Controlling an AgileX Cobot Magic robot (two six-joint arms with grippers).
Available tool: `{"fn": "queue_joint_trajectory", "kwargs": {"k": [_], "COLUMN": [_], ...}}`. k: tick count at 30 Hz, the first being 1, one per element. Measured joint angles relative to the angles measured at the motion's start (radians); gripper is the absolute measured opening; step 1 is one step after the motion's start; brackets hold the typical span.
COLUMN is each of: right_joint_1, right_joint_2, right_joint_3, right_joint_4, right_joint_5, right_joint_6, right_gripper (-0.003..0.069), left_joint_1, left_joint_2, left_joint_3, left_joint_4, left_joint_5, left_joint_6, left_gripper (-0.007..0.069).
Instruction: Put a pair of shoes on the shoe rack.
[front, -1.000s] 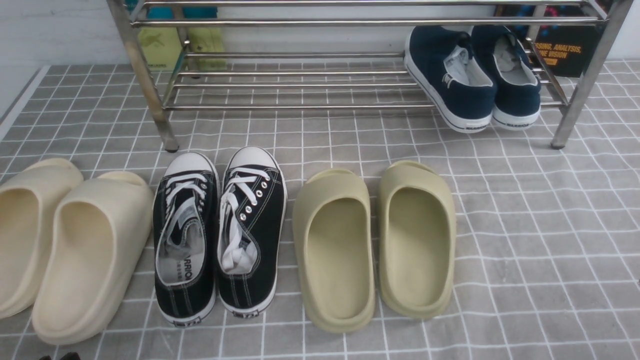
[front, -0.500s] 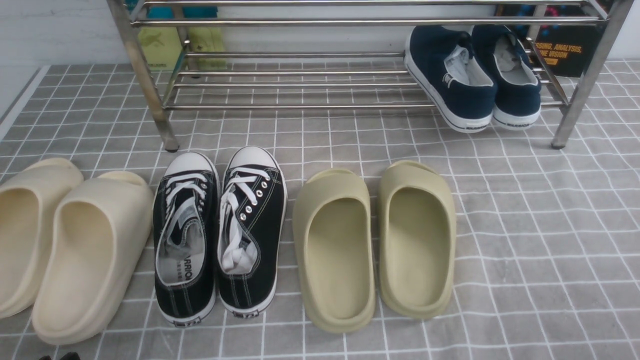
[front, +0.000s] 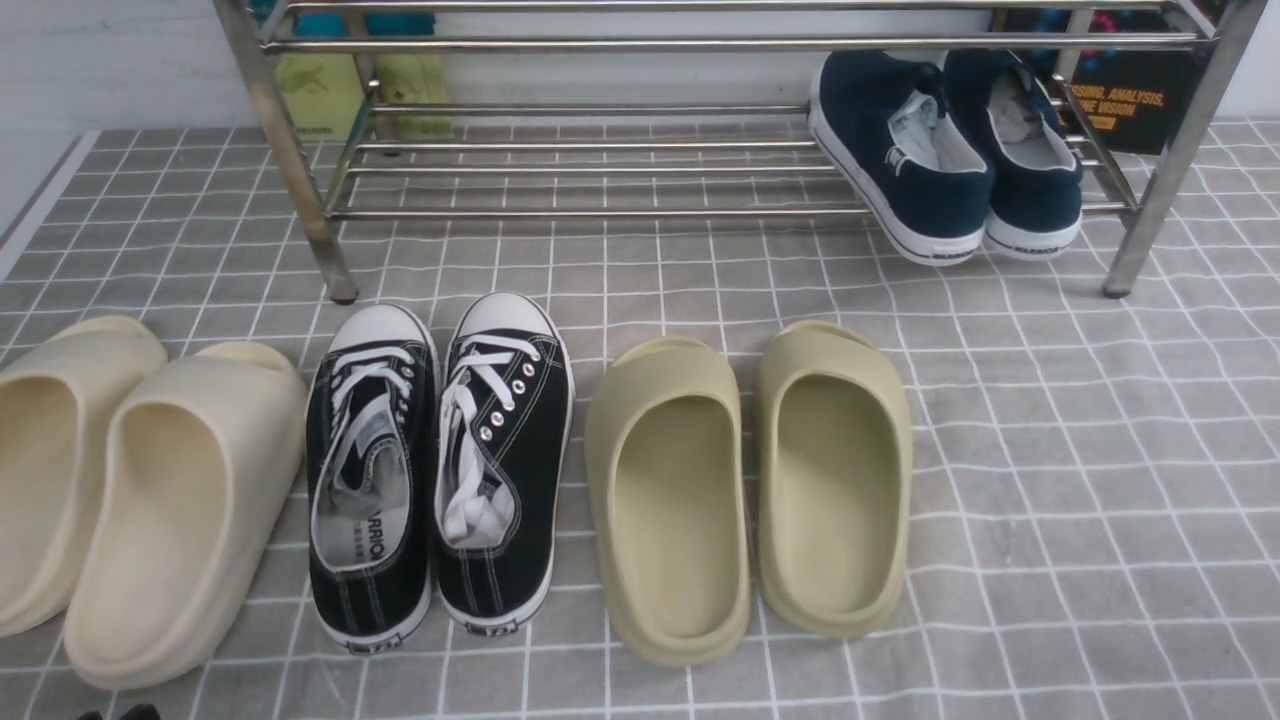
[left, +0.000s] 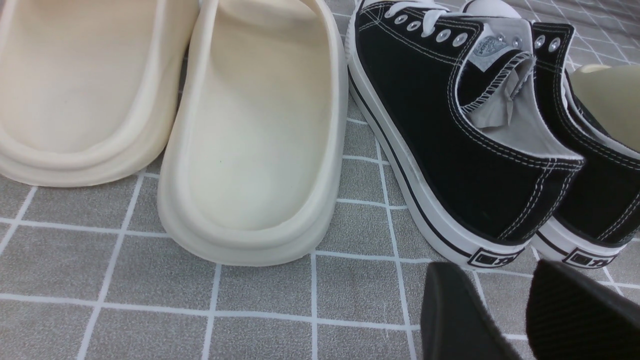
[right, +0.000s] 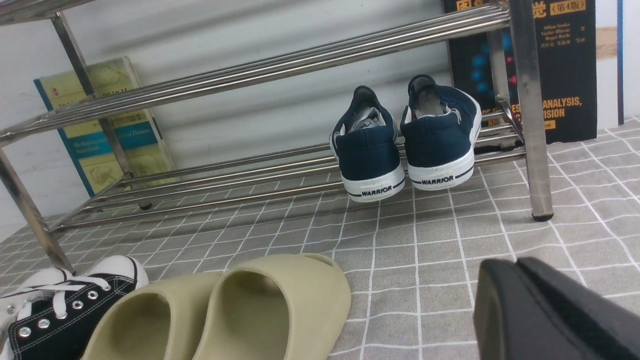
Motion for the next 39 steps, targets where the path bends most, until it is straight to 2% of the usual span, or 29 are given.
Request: {"fn": "queue_joint_trajectory", "kwargs": {"k": [9,13,17,20,22,25,27,39], "right_joint_1": [-0.022,-0.093,-0.124,-0.126,-0.126,-0.126,-0.126,-0.126], "right_joint_2": [-0.037,-0.091,-0.093,-0.093,-0.093,-0.093,-0.093,-0.093], "right_joint_3": [0.0,0.0,-0.003,-0.011,-0.011,-0.011,-0.011,-0.011], "right_joint_4": [0.01,0.061,0.182,0.213,0.216,0.231,0.239,0.241], "right_joint_5": [0.034,0.196,0.445,0.49,0.492,0.492,0.492,0.492], "right_joint_6": [-0.001,-0.001,-0.001,-0.017,-0.04,-0.174,-0.209,-0.305], "right_gripper": [0.0061,0.0067,0.007,0.0069,0.0063,0.0006,-0.0003,-0.0003], "left_joint_1": [0.0,0.0,0.0,0.0,0.0,0.0,0.0,0.0], "left_joint_2": [0.0,0.0,0.0,0.0,0.0,0.0,0.0,0.0], "left_joint_3": [0.0,0.0,0.0,0.0,0.0,0.0,0.0,0.0], "left_joint_4": [0.001,0.001,0.0,0.0,0.0,0.0,0.0,0.0], "left_joint_5": [0.0,0.0,0.0,0.0,0.0,0.0,0.0,0.0], "left_joint_6": [0.0,0.0,0.0,0.0,0.0,0.0,0.0,0.0], "left_gripper": [0.0239,0.0239,0.0239,0.0239,0.0239,0.0239,0.0239,0.0239]}}
